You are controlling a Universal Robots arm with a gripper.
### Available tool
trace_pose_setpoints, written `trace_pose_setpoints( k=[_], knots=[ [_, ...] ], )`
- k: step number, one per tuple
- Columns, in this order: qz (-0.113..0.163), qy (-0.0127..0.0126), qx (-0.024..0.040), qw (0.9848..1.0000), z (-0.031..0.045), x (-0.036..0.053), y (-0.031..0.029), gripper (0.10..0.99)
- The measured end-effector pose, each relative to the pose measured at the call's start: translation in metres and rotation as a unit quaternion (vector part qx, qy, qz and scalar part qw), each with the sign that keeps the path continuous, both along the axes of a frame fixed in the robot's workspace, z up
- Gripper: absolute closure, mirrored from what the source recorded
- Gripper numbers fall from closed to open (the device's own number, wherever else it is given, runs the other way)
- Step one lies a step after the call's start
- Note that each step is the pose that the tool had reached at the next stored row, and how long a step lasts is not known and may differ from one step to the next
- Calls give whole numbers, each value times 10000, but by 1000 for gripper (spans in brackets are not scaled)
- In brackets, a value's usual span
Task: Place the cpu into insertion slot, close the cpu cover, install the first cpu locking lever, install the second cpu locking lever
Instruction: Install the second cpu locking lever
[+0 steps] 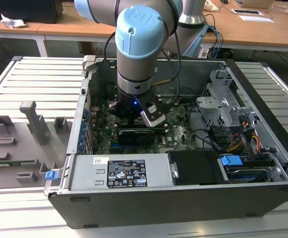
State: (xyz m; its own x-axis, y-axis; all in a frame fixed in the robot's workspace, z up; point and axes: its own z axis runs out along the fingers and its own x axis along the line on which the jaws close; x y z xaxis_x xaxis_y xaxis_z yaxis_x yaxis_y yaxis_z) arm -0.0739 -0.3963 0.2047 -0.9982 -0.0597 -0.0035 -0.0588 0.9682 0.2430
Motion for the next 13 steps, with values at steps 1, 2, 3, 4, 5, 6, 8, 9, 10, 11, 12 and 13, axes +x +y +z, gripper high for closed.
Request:
trace_pose_setpoints(
  k=[1, 2, 3, 4, 5, 6, 8, 9, 10, 11, 12, 13],
  knots=[
    [1, -1, 15, 10000, -4, -1, 1, 980],
    [1, -1, 24, 10000, -7, -2, 2, 980],
    [0, 0, 33, 10000, -13, -5, 3, 980],
    [0, 0, 39, 10000, -18, -6, 4, 980],
    [0, 0, 44, 10000, -21, -8, 5, 980],
    [0, 0, 54, 10000, -27, -12, 8, 980],
    [0, -1, 64, 10000, -37, -18, 15, 980],
    [1, 0, 69, 10000, -42, -20, 20, 980],
    [0, -1, 74, 10000, -46, -22, 24, 980],
    [0, -1, 77, 10000, -50, -25, 29, 980],
    [0, -1, 81, 10000, -54, -32, 38, 980],
    [0, 0, 83, 10000, -56, -36, 42, 980]
  ],
)
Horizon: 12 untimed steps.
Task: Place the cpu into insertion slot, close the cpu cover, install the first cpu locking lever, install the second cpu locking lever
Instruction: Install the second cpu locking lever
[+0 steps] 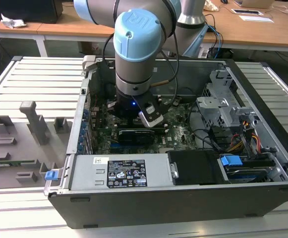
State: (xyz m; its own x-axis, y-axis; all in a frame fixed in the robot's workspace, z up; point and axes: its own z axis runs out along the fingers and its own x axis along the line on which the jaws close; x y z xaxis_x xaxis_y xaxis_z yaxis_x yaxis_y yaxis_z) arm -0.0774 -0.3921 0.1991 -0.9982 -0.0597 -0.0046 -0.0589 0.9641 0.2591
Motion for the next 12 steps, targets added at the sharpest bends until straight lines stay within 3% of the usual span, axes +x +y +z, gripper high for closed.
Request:
trace_pose_setpoints(
  k=[12],
  knots=[
    [0, 0, 21, 10000, -28, -59, 21, 980]
  ],
)
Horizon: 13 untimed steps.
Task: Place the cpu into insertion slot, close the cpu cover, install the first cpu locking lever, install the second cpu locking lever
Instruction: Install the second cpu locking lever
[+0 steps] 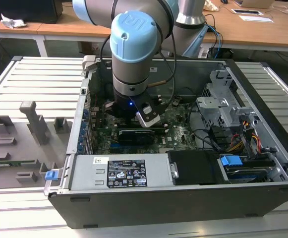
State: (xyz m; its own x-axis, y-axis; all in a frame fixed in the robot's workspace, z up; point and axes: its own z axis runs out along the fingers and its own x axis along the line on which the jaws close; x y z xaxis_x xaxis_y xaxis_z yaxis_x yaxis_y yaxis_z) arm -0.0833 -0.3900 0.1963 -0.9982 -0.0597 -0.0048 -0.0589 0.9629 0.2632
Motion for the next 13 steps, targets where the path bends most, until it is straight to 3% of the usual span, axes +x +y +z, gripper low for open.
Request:
trace_pose_setpoints(
  k=[13],
  knots=[
    [0, -1, 10, 10000, 136, -16, 0, 980]
  ],
)
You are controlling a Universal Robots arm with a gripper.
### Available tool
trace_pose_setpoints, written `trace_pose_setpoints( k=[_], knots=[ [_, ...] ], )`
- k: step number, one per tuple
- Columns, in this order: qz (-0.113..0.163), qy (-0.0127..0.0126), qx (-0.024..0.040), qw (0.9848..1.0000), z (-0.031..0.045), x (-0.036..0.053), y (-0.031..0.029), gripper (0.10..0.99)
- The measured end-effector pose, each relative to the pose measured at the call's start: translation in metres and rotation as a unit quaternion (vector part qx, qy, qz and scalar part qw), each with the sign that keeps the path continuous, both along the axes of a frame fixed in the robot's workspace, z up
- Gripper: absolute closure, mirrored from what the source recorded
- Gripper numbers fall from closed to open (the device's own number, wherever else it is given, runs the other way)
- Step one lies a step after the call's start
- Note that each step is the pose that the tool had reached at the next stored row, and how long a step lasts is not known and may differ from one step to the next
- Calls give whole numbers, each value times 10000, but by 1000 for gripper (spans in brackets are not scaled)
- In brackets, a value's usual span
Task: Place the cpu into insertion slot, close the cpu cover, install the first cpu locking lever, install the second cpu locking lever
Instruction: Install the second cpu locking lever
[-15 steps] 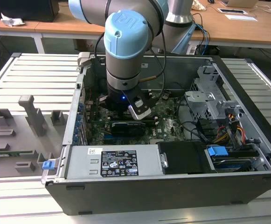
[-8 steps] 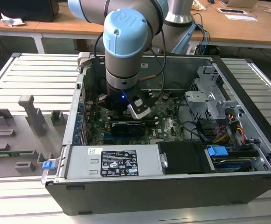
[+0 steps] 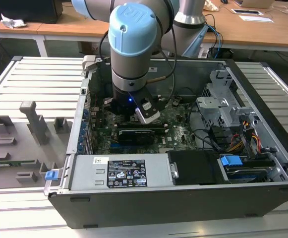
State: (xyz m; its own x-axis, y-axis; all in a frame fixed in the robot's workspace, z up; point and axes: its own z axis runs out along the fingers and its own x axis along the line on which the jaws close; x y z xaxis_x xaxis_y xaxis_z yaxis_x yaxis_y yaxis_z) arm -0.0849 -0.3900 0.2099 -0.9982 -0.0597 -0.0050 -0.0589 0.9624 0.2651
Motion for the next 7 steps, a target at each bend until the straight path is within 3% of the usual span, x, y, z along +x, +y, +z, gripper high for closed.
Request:
trace_pose_setpoints(
  k=[7],
  knots=[
    [0, -1, 1, 10000, 66, 0, 1, 980]
  ],
)
